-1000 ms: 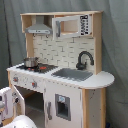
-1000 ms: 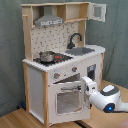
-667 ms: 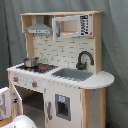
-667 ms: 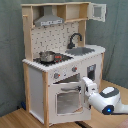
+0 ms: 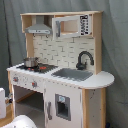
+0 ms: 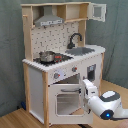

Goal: Play with the kitchen

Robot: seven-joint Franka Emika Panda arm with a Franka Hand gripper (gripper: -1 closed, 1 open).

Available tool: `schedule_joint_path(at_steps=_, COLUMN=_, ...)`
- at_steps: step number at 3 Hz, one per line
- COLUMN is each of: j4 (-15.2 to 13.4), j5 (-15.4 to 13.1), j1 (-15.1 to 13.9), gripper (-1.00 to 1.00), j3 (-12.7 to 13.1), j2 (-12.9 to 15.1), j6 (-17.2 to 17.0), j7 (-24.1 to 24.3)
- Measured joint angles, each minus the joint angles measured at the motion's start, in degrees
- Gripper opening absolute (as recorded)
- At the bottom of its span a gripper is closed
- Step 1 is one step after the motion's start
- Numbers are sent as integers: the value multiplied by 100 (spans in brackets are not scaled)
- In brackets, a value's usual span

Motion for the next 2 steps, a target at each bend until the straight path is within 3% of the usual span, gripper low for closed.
schedule_joint_path(at_steps=1, j4=176, j5=31, j1=-46, gripper=-100, j3=-33, j2=-8, j6=-86, j7=-11)
schedule_joint_path(at_steps=2, j4=215, j5=31, j1=-66, gripper=100, j3=-49, j2=-8, j6=-86, j7=-20)
